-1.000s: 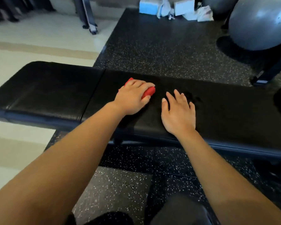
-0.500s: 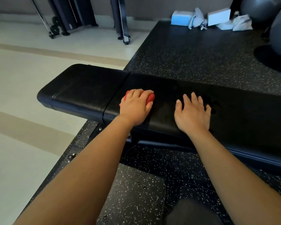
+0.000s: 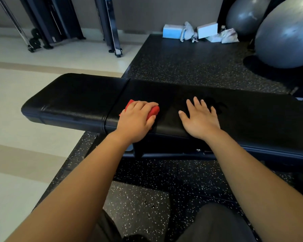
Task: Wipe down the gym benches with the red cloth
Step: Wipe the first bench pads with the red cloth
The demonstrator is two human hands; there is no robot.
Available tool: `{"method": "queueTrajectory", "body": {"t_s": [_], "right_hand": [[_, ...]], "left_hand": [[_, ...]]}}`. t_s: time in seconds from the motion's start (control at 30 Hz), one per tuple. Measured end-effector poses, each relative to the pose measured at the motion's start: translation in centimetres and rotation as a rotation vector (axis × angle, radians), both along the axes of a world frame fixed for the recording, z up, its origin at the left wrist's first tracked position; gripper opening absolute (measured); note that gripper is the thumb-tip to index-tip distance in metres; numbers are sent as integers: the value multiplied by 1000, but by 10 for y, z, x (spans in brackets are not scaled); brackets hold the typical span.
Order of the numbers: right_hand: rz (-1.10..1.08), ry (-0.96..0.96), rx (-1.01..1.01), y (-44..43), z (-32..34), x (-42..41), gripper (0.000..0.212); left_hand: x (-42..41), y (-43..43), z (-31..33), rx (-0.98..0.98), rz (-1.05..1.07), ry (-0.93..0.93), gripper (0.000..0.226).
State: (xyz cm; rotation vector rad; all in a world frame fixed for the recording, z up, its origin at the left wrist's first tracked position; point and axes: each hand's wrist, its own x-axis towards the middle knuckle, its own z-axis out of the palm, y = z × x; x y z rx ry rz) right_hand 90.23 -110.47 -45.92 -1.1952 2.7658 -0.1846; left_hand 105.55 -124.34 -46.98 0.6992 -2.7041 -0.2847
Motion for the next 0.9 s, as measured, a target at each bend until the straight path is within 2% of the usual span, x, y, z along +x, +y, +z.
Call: {"method": "queueTrajectory", "body": {"t_s": [0.13,0.4,0.9], "right_hand": [[40,51,-4,4,-4,2,67],[21,46,-61,1,-4,-1,63],[62,32,-93,14,-7,8,58]], "left_hand": [[-10,-8,-1,-38,5,-3,41],[-35,-29,7,25,24,-79,40],[35,-4,-2,-34,-48,-19,43]]}}
